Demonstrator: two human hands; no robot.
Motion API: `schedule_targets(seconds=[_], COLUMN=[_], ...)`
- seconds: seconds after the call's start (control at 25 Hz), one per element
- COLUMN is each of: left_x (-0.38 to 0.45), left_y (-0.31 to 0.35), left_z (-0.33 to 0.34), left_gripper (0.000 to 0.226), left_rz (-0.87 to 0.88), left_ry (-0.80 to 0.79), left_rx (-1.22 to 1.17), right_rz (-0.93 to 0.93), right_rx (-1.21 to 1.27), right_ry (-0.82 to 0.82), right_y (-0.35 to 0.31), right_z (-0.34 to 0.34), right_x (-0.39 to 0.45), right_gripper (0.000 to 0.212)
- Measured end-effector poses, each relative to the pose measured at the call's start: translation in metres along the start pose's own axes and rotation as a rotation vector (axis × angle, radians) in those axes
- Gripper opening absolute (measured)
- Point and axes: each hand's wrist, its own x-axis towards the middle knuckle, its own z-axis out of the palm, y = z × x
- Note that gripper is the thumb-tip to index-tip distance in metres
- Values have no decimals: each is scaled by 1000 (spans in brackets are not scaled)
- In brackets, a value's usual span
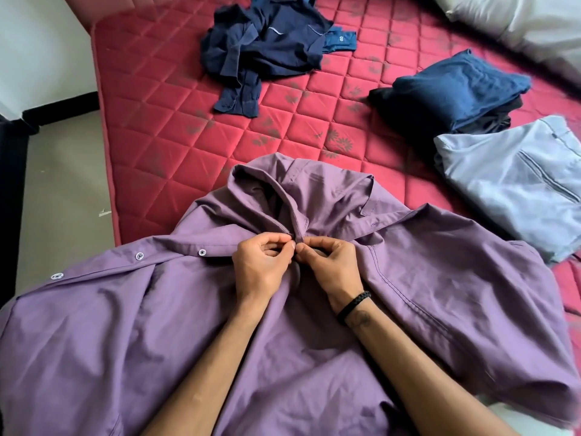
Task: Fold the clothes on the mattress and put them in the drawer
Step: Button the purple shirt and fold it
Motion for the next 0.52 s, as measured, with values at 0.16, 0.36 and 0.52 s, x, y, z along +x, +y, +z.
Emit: schedule_targets(seconds=[0.16, 0.36, 0.52], left_x=[-1, 0, -1], left_y=[1, 0, -1], left_z=[-1, 0, 0], left_gripper=[11, 12, 11], left_rz=[-20, -34, -33], left_ry=[-12, -6, 22], left_rx=[-79, -103, -104], right_rz=[44, 62, 22], right_rx=[55, 60, 9], right_ry=[-10, -79, -62], right_y=[-1, -5, -5], right_z=[1, -2, 2], right_x=[2, 4, 3], right_gripper=[13, 12, 11])
